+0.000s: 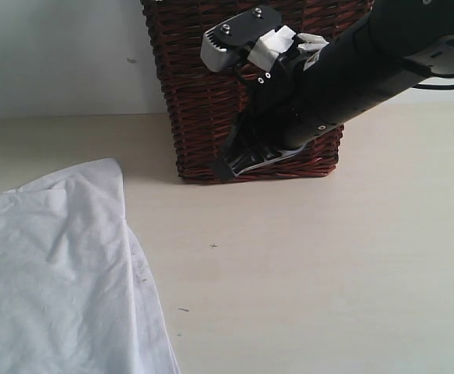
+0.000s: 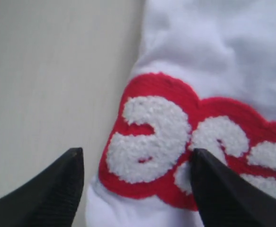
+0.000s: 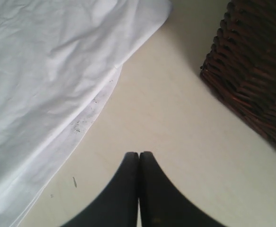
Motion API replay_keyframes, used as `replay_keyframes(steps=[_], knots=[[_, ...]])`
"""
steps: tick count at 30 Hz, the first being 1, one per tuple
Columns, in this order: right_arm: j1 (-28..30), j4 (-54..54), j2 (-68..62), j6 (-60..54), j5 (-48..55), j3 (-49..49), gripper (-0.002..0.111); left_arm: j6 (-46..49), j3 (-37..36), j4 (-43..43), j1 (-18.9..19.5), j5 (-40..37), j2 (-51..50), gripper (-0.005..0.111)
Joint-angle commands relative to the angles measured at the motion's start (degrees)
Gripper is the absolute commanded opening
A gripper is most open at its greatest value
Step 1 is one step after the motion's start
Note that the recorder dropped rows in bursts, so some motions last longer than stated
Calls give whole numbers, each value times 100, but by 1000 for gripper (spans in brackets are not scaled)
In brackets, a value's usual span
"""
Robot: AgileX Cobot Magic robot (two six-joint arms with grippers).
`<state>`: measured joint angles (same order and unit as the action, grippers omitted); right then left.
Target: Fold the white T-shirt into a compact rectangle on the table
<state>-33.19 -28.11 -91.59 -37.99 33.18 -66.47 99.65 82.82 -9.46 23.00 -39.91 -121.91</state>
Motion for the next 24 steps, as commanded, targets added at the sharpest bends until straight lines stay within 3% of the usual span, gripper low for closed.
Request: replay_keyframes(steps=[1,3,7,15,21,24], knots=[[20,-31,45,-44,7,18,0,198,-17,188,-25,417,-178,61],[20,-31,45,-44,7,18,0,198,-17,177,-25,408,-205,48],[20,-31,45,-44,7,18,0,-103,-17,177,-25,201,-207,0],[20,-31,45,-44,7,18,0,-901,-17,178,-79,133,404,0],[20,-6,45,-93,1,18,0,-994,-128,291,-309,-1227,1054,0],[20,-6,45,-93,1,18,0,-1301,-723,741,-466,-1360,1318,0]])
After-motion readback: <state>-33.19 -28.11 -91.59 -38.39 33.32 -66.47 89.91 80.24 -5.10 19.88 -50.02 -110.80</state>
